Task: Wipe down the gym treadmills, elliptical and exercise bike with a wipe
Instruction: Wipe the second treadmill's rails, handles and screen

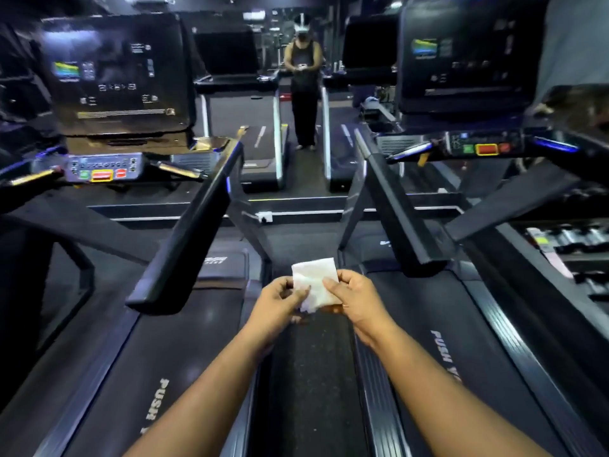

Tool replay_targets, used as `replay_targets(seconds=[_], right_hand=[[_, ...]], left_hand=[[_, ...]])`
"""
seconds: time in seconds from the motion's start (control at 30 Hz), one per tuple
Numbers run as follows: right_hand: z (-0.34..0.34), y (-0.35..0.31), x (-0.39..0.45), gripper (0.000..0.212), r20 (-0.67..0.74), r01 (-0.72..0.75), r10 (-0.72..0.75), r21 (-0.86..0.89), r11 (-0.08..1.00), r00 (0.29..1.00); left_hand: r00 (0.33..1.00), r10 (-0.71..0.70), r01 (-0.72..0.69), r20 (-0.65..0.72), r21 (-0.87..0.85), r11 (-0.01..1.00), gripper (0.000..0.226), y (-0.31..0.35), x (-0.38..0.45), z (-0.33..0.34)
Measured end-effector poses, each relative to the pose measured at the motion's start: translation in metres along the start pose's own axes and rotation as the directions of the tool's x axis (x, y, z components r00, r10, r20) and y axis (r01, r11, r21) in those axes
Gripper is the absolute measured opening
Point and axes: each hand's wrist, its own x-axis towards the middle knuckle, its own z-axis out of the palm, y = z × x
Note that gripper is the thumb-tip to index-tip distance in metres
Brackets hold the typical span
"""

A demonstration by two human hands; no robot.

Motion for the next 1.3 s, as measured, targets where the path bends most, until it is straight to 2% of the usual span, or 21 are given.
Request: replay_targets(seconds=[0.13,0.27,0.4,0.47,0.53,0.57,0.63,0.67,0.7,0.73,0.8,0.87,0.93,1.03,1.13,1.2,1.3], right_hand=[[-0.048,0.003,-0.008,0.008,-0.134,0.065,-0.062,0.013,0.998,0.989],[-0.079,0.004,-0.021,0.009,-0.148,0.082,-0.081,0.0,0.997,0.986],[-0.104,-0.019,-0.022,0.015,-0.165,0.169,-0.2,-0.184,0.968,0.966],[-0.114,-0.04,-0.016,0.018,-0.168,0.241,-0.302,-0.307,0.921,0.938],[-0.123,-0.064,-0.012,0.02,-0.21,0.314,-0.445,-0.461,0.83,0.87],[-0.129,-0.076,-0.012,0.024,-0.24,0.333,-0.537,-0.566,0.754,0.808],[-0.137,-0.096,-0.01,0.033,-0.2,0.333,-0.735,-0.794,0.509,0.648],[-0.138,-0.1,-0.01,0.037,-0.138,0.303,-0.794,-0.875,0.378,0.592],[-0.138,-0.101,-0.006,0.04,-0.081,0.253,-0.81,-0.928,0.274,0.58],[-0.138,-0.097,-0.004,0.041,-0.05,0.176,-0.772,-0.963,0.206,0.633],[-0.137,-0.076,0.004,0.036,-0.074,-0.014,-0.602,-0.994,0.104,0.795],[-0.135,-0.047,0.006,0.035,-0.072,-0.082,-0.479,-0.997,0.0,0.875],[-0.137,-0.029,0.004,0.039,-0.06,-0.097,-0.474,-0.994,-0.053,0.879],[-0.131,-0.032,0.014,0.059,-0.122,-0.187,-0.479,-0.978,-0.09,0.869],[-0.124,-0.046,0.036,0.065,-0.237,-0.295,-0.328,-0.945,-0.139,0.915],[-0.12,-0.047,0.05,0.07,-0.28,-0.345,-0.272,-0.91,-0.232,0.921],[-0.116,-0.033,0.043,0.074,-0.251,-0.385,-0.331,-0.81,-0.443,0.909]], left_hand=[[0.995,0.038,-0.047,0.089,0.091,0.995,0.013,-0.014,0.018,0.044],[0.992,0.032,-0.049,0.123,0.138,0.989,0.012,-0.031,0.031,0.072],[0.981,0.052,-0.088,0.184,0.192,0.977,0.011,-0.03,0.05,0.096],[0.974,0.106,-0.155,0.202,0.243,0.958,0.009,-0.02,0.066,0.105],[0.953,0.187,-0.259,0.24,0.318,0.912,0.006,-0.008,0.088,0.113],[0.941,0.224,-0.308,0.255,0.364,0.879,0.004,-0.002,0.097,0.118],[0.908,0.289,-0.401,0.303,0.431,0.808,0.004,0.011,0.113,0.125],[0.891,0.308,-0.439,0.334,0.456,0.774,0.01,0.017,0.118,0.127],[0.867,0.326,-0.485,0.378,0.482,0.73,0.018,0.022,0.124,0.129],[0.836,0.343,-0.538,0.429,0.513,0.669,0.026,0.024,0.13,0.13],[0.752,0.364,-0.653,0.549,0.549,0.522,0.043,0.026,0.142,0.13],[0.661,0.358,-0.748,0.659,0.546,0.376,0.06,0.021,0.157,0.128],[0.614,0.32,-0.79,0.722,0.561,0.249,0.072,0.016,0.168,0.129],[0.584,0.237,-0.811,0.776,0.573,0.122,0.083,0.017,0.188,0.126],[0.563,0.169,-0.824,0.809,0.566,0.031,0.096,0.025,0.208,0.128],[0.552,0.156,-0.827,0.819,0.562,-0.024,0.103,0.028,0.221,0.13],[0.513,0.149,-0.847,0.845,0.527,-0.071,0.106,0.027,0.233,0.134]])
